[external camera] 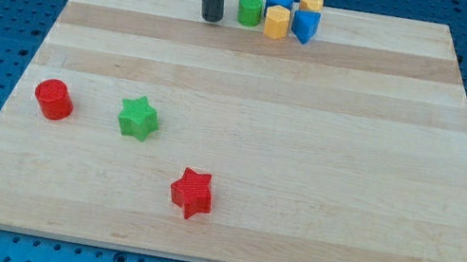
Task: Move your arm towards the red circle
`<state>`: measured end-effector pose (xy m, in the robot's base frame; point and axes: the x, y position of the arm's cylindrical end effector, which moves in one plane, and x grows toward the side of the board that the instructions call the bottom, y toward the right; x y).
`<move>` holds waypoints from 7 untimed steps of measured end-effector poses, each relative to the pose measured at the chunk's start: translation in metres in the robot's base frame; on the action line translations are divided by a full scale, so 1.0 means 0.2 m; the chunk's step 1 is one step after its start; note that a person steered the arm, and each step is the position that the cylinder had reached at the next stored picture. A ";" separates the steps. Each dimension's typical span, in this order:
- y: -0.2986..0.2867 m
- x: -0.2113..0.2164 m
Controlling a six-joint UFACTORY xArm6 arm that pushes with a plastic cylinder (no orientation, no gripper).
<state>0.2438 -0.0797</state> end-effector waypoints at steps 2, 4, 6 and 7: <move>-0.14 0.11; -1.09 0.60; -1.13 0.68; -1.13 0.91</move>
<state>0.4268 -0.3049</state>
